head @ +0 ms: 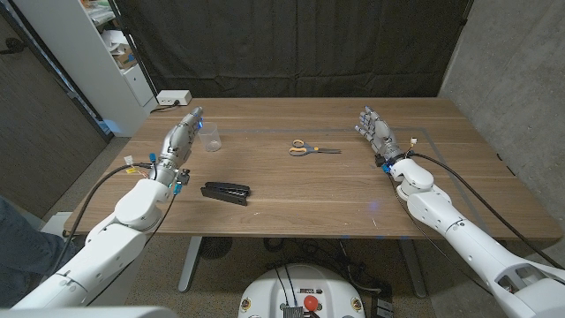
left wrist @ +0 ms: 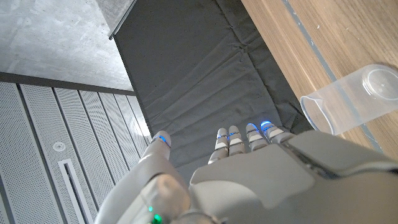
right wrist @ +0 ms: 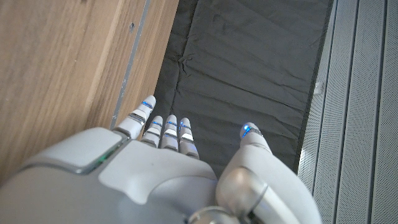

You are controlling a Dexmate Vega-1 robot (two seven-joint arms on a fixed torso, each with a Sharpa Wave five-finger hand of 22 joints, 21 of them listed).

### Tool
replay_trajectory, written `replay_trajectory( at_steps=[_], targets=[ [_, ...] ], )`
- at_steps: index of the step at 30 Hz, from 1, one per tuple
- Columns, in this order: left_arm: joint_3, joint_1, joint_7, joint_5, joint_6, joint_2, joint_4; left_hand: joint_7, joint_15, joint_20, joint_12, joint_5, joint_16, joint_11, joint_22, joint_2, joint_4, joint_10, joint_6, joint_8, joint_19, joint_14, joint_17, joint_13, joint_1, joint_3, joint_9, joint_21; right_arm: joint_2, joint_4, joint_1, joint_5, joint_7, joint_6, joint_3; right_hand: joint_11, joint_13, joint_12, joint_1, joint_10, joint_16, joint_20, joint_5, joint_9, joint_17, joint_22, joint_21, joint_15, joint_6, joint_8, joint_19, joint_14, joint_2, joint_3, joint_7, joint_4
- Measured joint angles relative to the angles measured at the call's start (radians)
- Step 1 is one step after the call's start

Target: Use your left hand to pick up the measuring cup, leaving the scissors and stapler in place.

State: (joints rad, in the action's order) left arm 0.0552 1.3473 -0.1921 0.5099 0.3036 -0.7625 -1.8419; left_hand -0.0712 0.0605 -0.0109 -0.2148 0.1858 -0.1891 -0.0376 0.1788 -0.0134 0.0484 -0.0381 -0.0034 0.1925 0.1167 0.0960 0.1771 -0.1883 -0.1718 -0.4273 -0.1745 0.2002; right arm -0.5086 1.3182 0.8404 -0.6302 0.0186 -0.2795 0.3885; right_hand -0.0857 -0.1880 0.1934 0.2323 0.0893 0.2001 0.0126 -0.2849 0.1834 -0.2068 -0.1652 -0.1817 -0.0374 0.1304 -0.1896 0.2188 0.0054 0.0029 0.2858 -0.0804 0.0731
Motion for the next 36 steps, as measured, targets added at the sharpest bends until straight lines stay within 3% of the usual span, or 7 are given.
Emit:
replay_trajectory(
  at_steps=[22, 27, 36],
  targets=[
    [-0.083, 0.071, 0.001, -0.008, 0.006, 0.003, -0.007, 0.0, 0.0, 0.0, 0.0, 0.0, 0.0, 0.005, 0.0, 0.0, 0.004, 0.005, 0.0, 0.0, 0.0, 0.0, 0.0, 0.0, 0.0, 0.004, 0.0, 0.0, 0.012, 0.002, -0.017, 0.02, -0.016, 0.017, 0.018, 0.0, 0.0, 0.0, 0.0, 0.0, 0.0, 0.0, -0.004, 0.0, 0.0, 0.0, 0.0, 0.0, 0.0, 0.0, 0.0, 0.0, 0.0, 0.0, 0.0, 0.0],
    [-0.113, 0.102, -0.018, -0.023, -0.009, 0.008, -0.02, 0.002, 0.0, 0.0, -0.008, 0.009, 0.0, 0.012, -0.002, 0.002, 0.024, 0.033, 0.027, 0.004, 0.0, -0.016, 0.0, 0.0, -0.017, 0.004, 0.0, 0.0, 0.019, -0.005, -0.024, 0.025, -0.018, 0.018, 0.024, 0.0, 0.0, 0.0, 0.0, 0.0, 0.0, 0.0, -0.004, 0.0, 0.0, 0.0, 0.0, 0.0, 0.0, 0.0, 0.0, 0.0, 0.0, 0.0, 0.0, 0.0],
    [-0.156, 0.142, -0.058, -0.062, -0.031, 0.029, -0.038, -0.004, -0.002, -0.004, -0.009, 0.009, 0.0, 0.013, -0.002, 0.005, 0.033, 0.045, 0.043, 0.008, -0.004, -0.024, 0.0, -0.005, -0.029, 0.003, 0.0, 0.0, 0.034, -0.019, -0.04, 0.035, -0.019, 0.021, 0.036, 0.0, 0.0, 0.0, 0.0, 0.0, 0.0, 0.0, -0.004, 0.0, 0.0, 0.0, 0.0, 0.0, 0.0, 0.0, 0.0, 0.0, 0.0, 0.0, 0.0, 0.0]
  ],
)
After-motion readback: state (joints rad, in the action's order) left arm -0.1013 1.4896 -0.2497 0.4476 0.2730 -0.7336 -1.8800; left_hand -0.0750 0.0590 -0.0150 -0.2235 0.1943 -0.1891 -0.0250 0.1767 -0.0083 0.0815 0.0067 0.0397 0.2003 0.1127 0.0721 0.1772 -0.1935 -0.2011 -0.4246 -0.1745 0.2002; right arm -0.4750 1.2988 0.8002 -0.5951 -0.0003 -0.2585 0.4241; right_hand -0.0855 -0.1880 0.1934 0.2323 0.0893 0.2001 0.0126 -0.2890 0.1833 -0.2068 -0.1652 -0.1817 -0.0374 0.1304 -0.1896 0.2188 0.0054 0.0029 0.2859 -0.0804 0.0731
